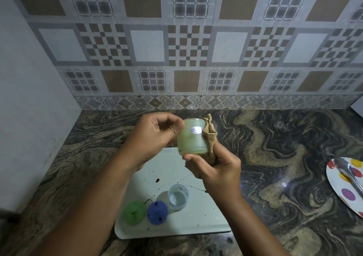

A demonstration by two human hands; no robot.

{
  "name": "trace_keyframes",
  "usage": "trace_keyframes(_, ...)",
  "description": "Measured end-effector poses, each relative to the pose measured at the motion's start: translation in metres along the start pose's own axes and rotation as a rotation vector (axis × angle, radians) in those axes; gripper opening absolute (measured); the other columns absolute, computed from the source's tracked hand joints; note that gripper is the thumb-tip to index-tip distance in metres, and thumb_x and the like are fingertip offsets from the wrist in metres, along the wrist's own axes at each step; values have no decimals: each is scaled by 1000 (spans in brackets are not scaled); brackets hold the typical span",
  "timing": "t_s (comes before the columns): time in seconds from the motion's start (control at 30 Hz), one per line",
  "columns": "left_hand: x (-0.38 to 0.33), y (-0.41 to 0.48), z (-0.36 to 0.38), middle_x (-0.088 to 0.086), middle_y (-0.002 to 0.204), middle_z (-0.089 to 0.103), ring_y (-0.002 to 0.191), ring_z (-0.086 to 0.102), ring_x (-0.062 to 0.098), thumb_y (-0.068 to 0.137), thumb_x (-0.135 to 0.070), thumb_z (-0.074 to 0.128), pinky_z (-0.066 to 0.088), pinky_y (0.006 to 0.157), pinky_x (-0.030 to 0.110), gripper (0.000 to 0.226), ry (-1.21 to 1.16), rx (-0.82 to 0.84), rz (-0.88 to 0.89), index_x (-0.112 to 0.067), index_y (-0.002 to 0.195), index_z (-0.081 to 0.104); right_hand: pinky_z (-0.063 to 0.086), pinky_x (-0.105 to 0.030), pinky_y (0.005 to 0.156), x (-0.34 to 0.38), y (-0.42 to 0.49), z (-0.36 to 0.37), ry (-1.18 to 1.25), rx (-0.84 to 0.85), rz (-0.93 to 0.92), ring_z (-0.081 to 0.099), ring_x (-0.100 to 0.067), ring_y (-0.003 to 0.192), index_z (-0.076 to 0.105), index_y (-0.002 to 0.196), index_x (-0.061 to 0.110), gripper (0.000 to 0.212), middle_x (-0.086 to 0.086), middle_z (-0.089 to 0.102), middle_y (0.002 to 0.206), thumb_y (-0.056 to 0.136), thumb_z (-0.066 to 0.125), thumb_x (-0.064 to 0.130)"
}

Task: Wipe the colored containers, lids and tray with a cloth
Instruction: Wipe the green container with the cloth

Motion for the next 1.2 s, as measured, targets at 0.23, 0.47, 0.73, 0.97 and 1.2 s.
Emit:
trace_keyframes(0.23, -5, -1, 12, -11, 86, 75, 83, 70, 14, 82, -46, 74, 59, 75, 39, 13, 292, -24, 129, -33, 87, 77, 59, -35, 93, 1, 1, -2, -434, 27, -351, 70, -25, 115, 57, 134, -11, 86, -17, 70, 126, 71, 91, 37)
trace_keyframes(0.47, 1, 3, 5, -1, 89, 77, 86, 73, 15, 80, -28, 74, 61, 82, 48, 8, 22, -14, -29, -25, 87, 77, 53, -38, 47, -6, -1, -3, 11, -23, 34, 58, -24, 50, 73, 112, 3, 70, -11, 65, 65, 66, 90, 52)
trace_keyframes(0.73, -12, 0, 10, -11, 86, 75, 81, 69, 7, 86, -32, 73, 53, 75, 17, 8, 264, -49, 150, -26, 90, 77, 60, -34, 78, -1, 0, -1, -250, -10, -170, 70, -13, 89, 61, 133, -7, 86, -3, 73, 105, 72, 88, 48)
trace_keyframes(0.97, 0, 7, 6, 7, 85, 72, 86, 69, 22, 79, -31, 70, 61, 75, 40, 14, -116, -11, -55, -19, 83, 75, 58, -39, 53, 7, 2, 3, -12, -25, -11, 64, -14, 62, 72, 110, -2, 57, 2, 71, 72, 72, 87, 38)
trace_keyframes(1.2, -14, -2, 17, -9, 85, 75, 79, 69, 4, 88, -33, 71, 52, 73, 17, 11, 260, -104, 183, -24, 89, 77, 50, -24, 105, 10, -2, 7, -480, -21, -364, 62, -23, 127, 51, 139, -12, 85, -21, 64, 134, 79, 81, 41)
Point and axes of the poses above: each hand's wrist, its own y-axis towards the middle knuckle, its own z-axis out of the palm, x = y × z, the point moved 4 cm from there along y, towards the middle knuckle
